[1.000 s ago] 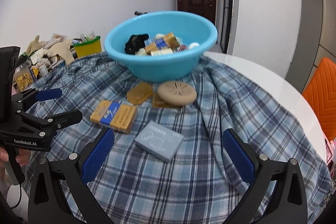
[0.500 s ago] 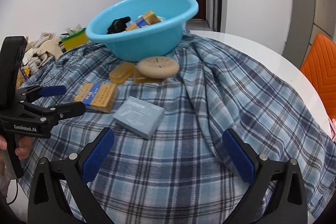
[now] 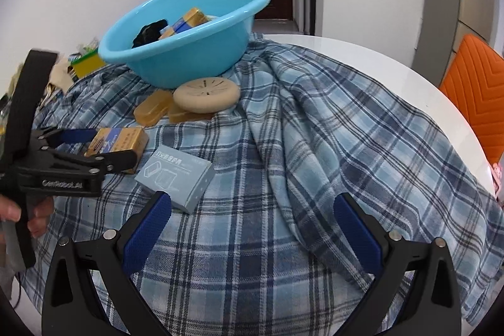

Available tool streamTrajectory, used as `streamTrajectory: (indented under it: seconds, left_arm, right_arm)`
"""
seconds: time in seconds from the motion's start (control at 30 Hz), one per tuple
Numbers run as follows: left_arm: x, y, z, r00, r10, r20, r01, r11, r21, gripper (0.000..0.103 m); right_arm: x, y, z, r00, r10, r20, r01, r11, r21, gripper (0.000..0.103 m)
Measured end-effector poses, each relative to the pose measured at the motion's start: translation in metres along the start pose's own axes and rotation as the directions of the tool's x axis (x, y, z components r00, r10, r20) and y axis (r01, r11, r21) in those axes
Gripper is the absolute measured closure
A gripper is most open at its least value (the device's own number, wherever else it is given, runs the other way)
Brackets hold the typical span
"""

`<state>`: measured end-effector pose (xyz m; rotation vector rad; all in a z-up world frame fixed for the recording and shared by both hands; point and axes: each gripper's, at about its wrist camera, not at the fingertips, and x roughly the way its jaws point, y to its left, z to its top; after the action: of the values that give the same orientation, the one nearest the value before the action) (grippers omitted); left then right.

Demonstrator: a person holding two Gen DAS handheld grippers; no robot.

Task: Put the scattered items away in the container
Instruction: 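Lower the left gripper onto the gold-blue pack while the right gripper reaches the grey box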

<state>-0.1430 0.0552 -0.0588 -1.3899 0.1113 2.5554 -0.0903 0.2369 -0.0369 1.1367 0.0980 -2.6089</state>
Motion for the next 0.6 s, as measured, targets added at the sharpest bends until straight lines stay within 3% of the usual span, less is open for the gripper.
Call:
streamTrajectory:
  seconds: [0.13,0.23,0.37,0.47,0.6]
  left_arm:
    - [0.004,0.004,0.001,1.000,-0.023,0.000,0.023,1.000,-0.012,0.001]
    - [0.003,0.006,0.000,1.000,-0.028,0.004,0.028,1.000,-0.007,0.013]
    - [-0.003,0.008,-0.002,0.999,-0.035,-0.001,0.035,0.999,0.023,0.013]
    - [-0.011,0.010,-0.003,0.999,-0.052,0.002,0.052,0.998,0.032,0.014]
    - [-0.026,0.013,-0.006,0.998,-0.057,0.016,0.056,0.997,0.045,0.014]
  right_arm:
    - [0.003,0.013,0.003,0.999,0.050,-0.016,-0.051,0.997,-0.061,0.001]
    - [0.005,0.023,0.007,0.997,0.074,-0.028,-0.077,0.991,-0.112,0.001]
    - [0.012,0.038,0.013,0.993,0.104,-0.062,-0.114,0.973,-0.199,0.001]
    - [0.020,0.049,0.017,0.979,0.171,-0.114,-0.198,0.935,-0.295,0.001]
    - [0.033,0.059,0.022,0.972,0.162,-0.170,-0.221,0.876,-0.428,0.001]
